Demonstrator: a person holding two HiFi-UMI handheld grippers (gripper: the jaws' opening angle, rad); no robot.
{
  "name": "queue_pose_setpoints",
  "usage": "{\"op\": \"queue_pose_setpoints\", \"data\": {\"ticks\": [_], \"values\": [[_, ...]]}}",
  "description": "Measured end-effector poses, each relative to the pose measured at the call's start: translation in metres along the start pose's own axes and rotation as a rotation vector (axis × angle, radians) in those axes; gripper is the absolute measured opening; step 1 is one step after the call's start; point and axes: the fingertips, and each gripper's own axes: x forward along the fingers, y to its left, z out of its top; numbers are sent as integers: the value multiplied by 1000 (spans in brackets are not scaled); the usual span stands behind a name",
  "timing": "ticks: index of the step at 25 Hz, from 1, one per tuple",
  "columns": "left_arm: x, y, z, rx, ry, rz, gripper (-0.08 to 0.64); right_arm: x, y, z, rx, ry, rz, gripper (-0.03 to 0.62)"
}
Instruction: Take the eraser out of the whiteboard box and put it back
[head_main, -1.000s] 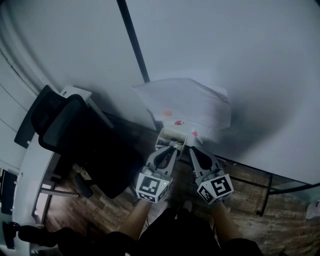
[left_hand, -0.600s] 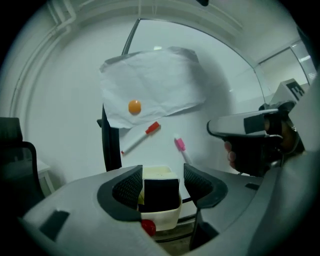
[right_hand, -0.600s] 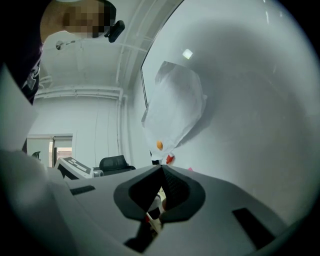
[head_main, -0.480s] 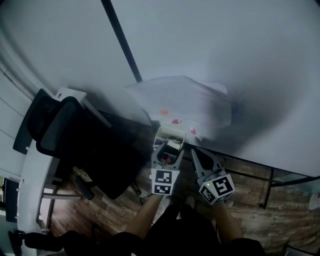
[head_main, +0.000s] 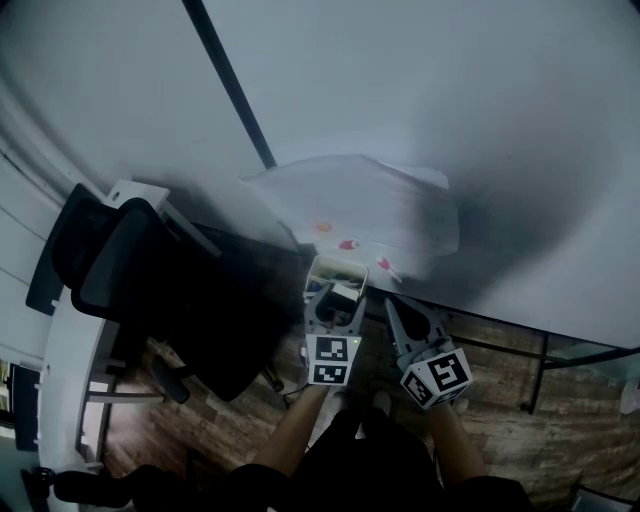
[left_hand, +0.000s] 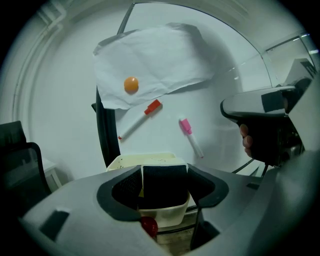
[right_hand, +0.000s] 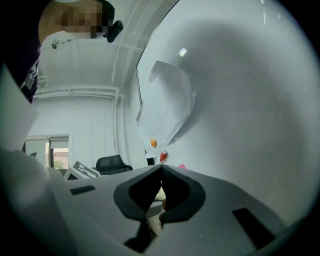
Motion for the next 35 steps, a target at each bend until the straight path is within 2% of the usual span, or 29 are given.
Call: {"op": "queue_pose_setpoints", "data": {"ticks": [6, 11, 19, 29, 35], "values": [[0, -1, 1, -4, -3, -6, 256, 0, 2, 0, 2, 1, 2, 3], [-8, 5, 21, -10, -60, -1, 256, 1, 4, 8, -9, -14, 10, 3], [-45, 15, 86, -3, -211, -16, 256, 2, 15, 41, -49, -79, 33, 3], [-124, 18, 181, 44, -504, -48, 256, -8, 53, 114, -136, -231, 75, 3], [-156, 27, 205, 78, -583, -31, 256, -14, 85, 152, -191, -311, 110, 3]]}}
